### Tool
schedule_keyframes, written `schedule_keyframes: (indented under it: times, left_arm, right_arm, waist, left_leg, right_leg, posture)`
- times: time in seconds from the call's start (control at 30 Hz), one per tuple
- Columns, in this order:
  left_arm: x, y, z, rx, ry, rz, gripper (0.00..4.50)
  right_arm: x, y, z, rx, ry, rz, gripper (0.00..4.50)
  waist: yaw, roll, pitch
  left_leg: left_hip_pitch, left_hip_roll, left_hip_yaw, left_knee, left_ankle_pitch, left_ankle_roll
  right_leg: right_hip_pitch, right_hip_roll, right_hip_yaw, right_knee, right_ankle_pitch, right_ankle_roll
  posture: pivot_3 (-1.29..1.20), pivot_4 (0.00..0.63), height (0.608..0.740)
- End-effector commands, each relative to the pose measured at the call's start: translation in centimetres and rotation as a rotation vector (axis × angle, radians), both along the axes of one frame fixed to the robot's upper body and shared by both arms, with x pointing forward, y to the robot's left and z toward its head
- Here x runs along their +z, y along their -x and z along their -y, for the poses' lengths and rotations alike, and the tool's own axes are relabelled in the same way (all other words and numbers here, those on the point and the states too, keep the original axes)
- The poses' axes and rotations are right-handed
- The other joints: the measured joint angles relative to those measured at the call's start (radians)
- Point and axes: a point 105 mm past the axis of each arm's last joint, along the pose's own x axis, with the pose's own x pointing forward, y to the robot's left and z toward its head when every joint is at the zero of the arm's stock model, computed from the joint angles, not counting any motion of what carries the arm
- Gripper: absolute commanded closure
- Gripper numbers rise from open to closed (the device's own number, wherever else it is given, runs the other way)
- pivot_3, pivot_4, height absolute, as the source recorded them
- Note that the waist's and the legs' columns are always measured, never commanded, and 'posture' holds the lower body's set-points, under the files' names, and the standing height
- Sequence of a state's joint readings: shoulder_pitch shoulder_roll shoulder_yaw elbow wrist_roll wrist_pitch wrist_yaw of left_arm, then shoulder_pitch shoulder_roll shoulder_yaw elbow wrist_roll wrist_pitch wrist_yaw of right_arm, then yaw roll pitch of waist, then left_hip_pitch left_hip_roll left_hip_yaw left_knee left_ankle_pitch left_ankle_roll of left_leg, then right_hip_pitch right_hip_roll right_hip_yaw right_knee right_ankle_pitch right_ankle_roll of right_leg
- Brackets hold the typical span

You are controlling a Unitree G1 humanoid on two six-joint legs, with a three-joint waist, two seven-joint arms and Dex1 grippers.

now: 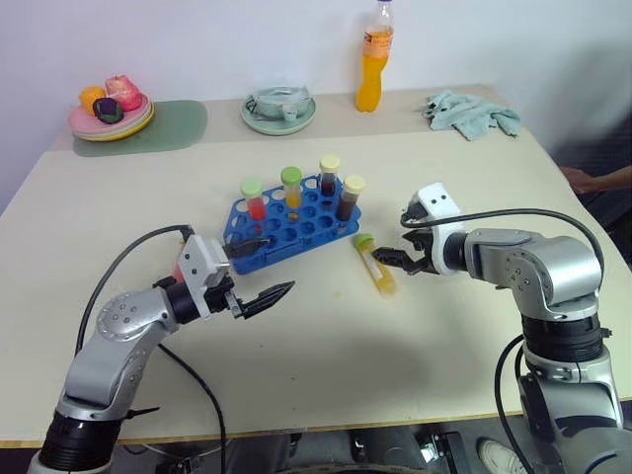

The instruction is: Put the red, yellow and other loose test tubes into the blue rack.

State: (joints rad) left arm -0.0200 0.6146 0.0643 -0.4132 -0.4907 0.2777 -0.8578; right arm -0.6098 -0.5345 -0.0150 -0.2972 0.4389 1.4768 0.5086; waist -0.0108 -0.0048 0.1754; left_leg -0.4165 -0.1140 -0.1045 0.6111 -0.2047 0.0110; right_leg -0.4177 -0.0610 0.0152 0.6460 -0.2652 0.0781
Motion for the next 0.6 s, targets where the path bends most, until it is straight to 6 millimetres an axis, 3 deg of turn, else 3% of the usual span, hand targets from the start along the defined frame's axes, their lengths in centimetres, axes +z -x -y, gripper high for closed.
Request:
schedule_keyframes:
  times: [0.03, 0.27, 0.47, 0.6]
  left_arm:
    - [0.5, 0.7, -0.7, -0.015, -0.014, 0.028, 0.0]
    - [0.0, 1.3, -0.8, -0.013, -0.013, 0.015, 0.0]
    - [0.3, 1.6, -0.4, -0.011, -0.009, 0.015, 0.0]
    - [0.3, 1.7, -0.2, -0.003, -0.008, 0.014, 0.0]
  right_arm:
    - [1.4, 0.3, -1.6, 0.063, -0.047, 0.002, 0.06]
    - [0.0, 0.1, -2.9, 0.062, -0.08, -0.082, 0.06]
    - [-2.1, -1.2, -1.9, -0.014, -0.036, -0.117, 0.06]
    - [-2.4, -1.6, -1.7, -0.015, -0.024, -0.105, 0.06]
  waist:
    - [-0.001, 0.0, 0.0]
    - [0.003, 0.0, 0.0]
    - [0.0, 0.0, -0.001]
    - [-0.001, 0.0, -0.001]
  left_leg:
    - [-0.001, 0.0, 0.0, 0.0, 0.0, 0.0]
    - [-0.007, 0.0, 0.0, 0.002, 0.0, 0.0]
    - [-0.008, 0.0, 0.0, 0.002, 0.0, 0.0]
    - [-0.007, 0.0, 0.0, 0.002, 0.0, 0.0]
  right_leg:
    - [-0.001, 0.0, 0.0, 0.0, 0.0, 0.0]
    - [-0.007, 0.0, 0.0, 0.001, 0.002, 0.002]
    - [-0.007, 0.0, 0.0, 0.001, 0.002, 0.002]
    - [-0.007, 0.0, 0.0, 0.001, 0.002, 0.002]
  posture:
    - [0.0, 0.15, 0.74]
    - [0.0, 0.15, 0.74]
    - [0.0, 0.15, 0.74]
    - [0.0, 0.15, 0.74]
